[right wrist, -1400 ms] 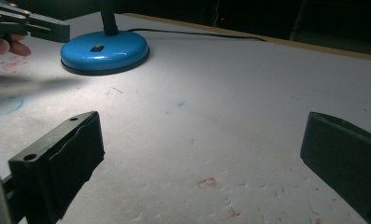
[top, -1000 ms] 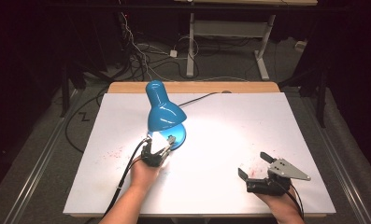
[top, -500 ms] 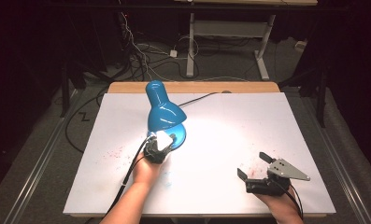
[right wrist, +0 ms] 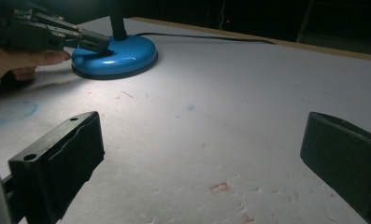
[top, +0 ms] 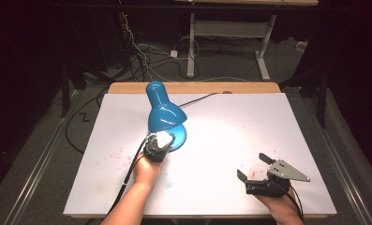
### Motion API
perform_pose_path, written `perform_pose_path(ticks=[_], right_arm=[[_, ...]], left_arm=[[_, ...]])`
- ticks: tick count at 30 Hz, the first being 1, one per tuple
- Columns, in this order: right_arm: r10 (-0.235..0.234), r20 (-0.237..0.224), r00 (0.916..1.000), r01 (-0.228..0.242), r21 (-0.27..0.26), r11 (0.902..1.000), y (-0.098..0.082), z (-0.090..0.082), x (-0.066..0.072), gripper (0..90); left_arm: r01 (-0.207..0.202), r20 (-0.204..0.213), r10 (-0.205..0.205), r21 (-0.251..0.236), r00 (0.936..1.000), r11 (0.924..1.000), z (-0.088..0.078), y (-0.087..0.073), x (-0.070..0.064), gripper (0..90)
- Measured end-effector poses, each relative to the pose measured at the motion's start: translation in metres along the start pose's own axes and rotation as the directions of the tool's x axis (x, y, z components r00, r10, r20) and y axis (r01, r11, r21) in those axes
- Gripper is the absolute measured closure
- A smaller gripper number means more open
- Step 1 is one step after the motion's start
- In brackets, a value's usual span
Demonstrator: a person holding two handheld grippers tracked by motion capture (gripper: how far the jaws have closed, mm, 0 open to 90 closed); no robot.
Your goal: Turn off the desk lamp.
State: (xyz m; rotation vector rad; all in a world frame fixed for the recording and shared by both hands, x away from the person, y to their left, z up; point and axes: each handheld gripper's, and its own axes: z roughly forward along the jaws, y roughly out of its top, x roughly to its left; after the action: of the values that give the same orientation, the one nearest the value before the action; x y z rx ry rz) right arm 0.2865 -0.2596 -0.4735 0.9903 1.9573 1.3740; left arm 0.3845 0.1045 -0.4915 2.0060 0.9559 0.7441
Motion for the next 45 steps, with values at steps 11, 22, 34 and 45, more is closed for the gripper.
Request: perform_pose_path(ticks=[11, 22, 34, 45], right_arm=[[0.001, -0.001, 1.0, -0.001, -0.001, 1.0, -0.0003, 0.0004, 0.0013, 0.3], [-0.002, -0.001, 1.0, 0.002, 0.0, 1.0, -0.0001, 0.0003, 0.002, 0.3], [0.001, 0.0, 1.0, -0.001, 0.002, 1.0, -0.0003, 0.0, 0.0022, 0.3], [-0.002, 0.001, 1.0, 0.002, 0.005, 1.0, -0.0007, 0.0, 0.0026, 0.3]], left_arm=[[0.005, 0.006, -0.005, -0.001, 1.0, 1.0, 0.0003, -0.0003, 0.0005, 88.0], [0.025, 0.007, -0.025, -0.002, 0.9997, 0.9997, 0.0006, -0.0006, 0.0014, 88.1], [0.035, 0.008, -0.035, -0.004, 0.9993, 0.9994, 0.0008, -0.0009, 0.002, 88.1], [0.085, -0.007, -0.085, 0.012, 0.9964, 0.9963, 0.0021, -0.0007, 0.007, 88.1]])
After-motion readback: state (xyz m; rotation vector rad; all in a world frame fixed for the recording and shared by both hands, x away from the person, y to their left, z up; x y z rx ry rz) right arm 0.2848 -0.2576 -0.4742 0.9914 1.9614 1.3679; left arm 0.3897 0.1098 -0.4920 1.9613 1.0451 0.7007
